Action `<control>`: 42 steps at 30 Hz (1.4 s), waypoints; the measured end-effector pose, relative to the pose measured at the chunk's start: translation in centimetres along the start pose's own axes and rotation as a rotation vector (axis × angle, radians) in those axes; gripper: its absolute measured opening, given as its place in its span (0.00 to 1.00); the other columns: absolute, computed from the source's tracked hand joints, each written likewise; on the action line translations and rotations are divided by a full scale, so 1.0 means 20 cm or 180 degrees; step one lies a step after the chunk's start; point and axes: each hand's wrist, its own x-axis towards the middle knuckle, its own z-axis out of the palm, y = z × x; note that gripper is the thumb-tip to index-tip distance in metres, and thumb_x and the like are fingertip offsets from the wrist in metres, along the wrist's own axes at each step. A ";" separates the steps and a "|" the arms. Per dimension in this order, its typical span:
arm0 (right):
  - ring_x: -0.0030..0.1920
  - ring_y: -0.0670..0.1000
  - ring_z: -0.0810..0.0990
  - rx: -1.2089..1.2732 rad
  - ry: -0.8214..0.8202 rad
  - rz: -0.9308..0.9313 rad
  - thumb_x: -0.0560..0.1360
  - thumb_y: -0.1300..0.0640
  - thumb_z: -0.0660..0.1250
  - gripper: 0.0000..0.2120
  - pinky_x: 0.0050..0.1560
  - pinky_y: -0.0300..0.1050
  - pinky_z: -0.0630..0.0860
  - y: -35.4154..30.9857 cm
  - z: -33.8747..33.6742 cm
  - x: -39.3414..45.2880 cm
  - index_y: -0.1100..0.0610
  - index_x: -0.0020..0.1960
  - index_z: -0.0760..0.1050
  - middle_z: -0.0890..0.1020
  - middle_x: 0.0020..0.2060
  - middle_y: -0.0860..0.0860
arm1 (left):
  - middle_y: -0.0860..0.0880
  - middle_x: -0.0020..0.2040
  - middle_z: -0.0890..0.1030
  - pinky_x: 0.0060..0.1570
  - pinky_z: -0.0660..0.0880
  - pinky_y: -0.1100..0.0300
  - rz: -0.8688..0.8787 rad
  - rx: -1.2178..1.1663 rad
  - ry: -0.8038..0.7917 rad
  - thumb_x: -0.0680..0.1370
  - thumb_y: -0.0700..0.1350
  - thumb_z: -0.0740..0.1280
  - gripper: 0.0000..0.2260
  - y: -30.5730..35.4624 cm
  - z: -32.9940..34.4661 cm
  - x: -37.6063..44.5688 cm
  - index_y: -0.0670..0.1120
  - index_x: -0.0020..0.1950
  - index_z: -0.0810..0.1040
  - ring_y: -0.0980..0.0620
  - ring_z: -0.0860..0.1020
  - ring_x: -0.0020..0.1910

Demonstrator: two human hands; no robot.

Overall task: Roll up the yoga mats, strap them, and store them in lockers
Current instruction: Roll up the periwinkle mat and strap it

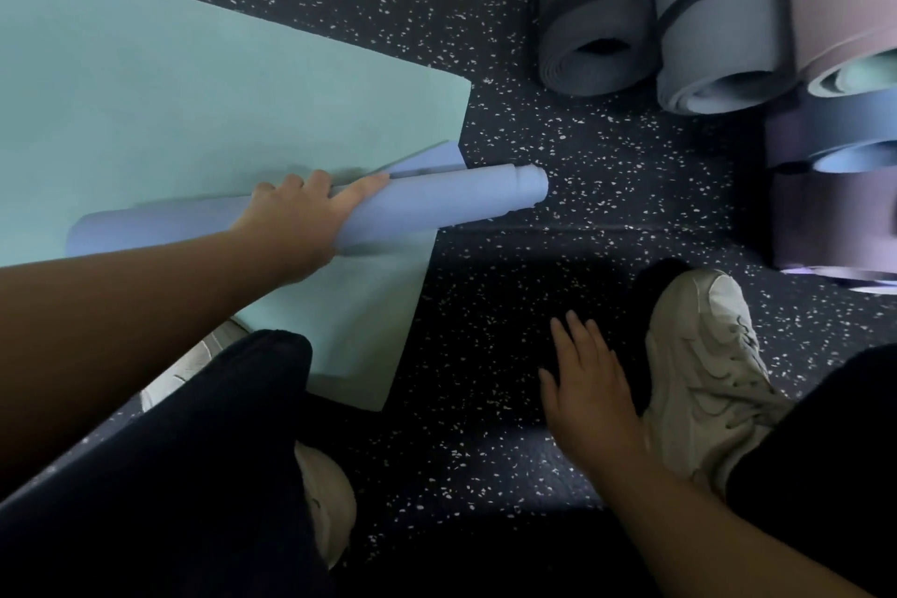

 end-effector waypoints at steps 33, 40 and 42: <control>0.77 0.50 0.50 0.0514 0.0650 -0.0192 0.81 0.54 0.58 0.30 0.76 0.47 0.50 -0.04 -0.70 -0.74 0.53 0.78 0.48 0.53 0.77 0.49 | 0.41 0.58 0.69 0.51 0.72 0.42 0.0020 -0.0449 0.0614 0.75 0.50 0.69 0.43 0.09 -0.97 -1.10 0.61 0.76 0.40 0.37 0.72 0.53; 0.77 0.50 0.49 0.0563 0.0602 -0.0191 0.81 0.55 0.58 0.30 0.74 0.46 0.50 -0.02 -0.72 -0.80 0.53 0.78 0.48 0.52 0.78 0.49 | 0.41 0.59 0.70 0.51 0.72 0.42 -0.0124 -0.0470 0.0711 0.75 0.48 0.69 0.42 0.11 -0.88 -1.21 0.59 0.78 0.42 0.38 0.71 0.53; 0.77 0.50 0.50 0.0626 0.0653 -0.0120 0.80 0.55 0.59 0.30 0.74 0.46 0.51 0.01 -0.73 -0.80 0.54 0.78 0.49 0.53 0.77 0.49 | 0.41 0.59 0.70 0.51 0.72 0.42 -0.0089 -0.0470 0.0718 0.74 0.47 0.69 0.42 0.12 -0.85 -1.21 0.59 0.78 0.43 0.38 0.71 0.52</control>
